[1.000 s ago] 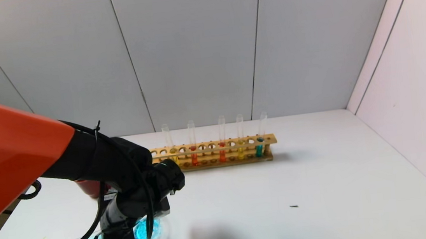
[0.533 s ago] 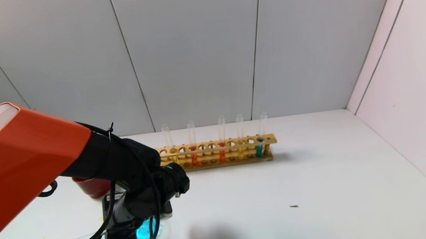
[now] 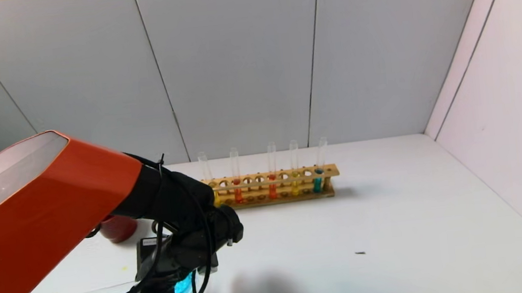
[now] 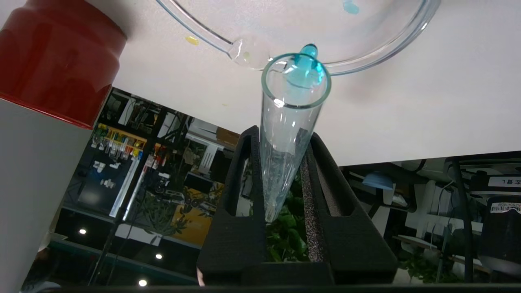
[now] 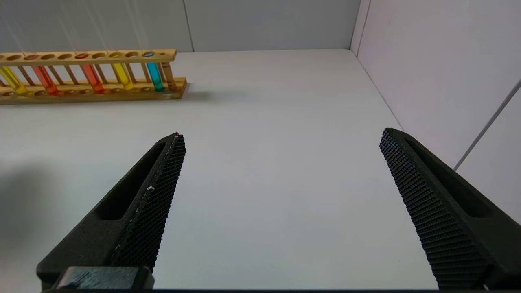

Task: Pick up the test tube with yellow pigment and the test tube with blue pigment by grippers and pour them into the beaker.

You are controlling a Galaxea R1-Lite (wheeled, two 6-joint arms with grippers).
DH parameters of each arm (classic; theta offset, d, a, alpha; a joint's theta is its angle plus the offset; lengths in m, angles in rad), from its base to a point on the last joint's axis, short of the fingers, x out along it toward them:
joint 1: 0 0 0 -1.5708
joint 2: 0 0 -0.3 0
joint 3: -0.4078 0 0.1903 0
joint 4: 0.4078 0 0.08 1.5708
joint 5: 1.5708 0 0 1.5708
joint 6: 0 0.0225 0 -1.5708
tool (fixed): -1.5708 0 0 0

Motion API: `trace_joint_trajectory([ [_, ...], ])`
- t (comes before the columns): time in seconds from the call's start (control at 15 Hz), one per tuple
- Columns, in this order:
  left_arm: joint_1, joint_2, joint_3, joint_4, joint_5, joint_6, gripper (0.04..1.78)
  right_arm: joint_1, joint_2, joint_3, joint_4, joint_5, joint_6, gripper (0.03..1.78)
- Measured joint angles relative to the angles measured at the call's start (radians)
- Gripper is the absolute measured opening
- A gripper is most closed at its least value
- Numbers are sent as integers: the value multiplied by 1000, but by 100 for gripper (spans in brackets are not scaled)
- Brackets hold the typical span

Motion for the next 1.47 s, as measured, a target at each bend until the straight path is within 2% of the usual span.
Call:
trace_joint_trajectory([
  [1.47,-16,26,-18,24,0,-4,32,0,0,0,0,0,0,174],
])
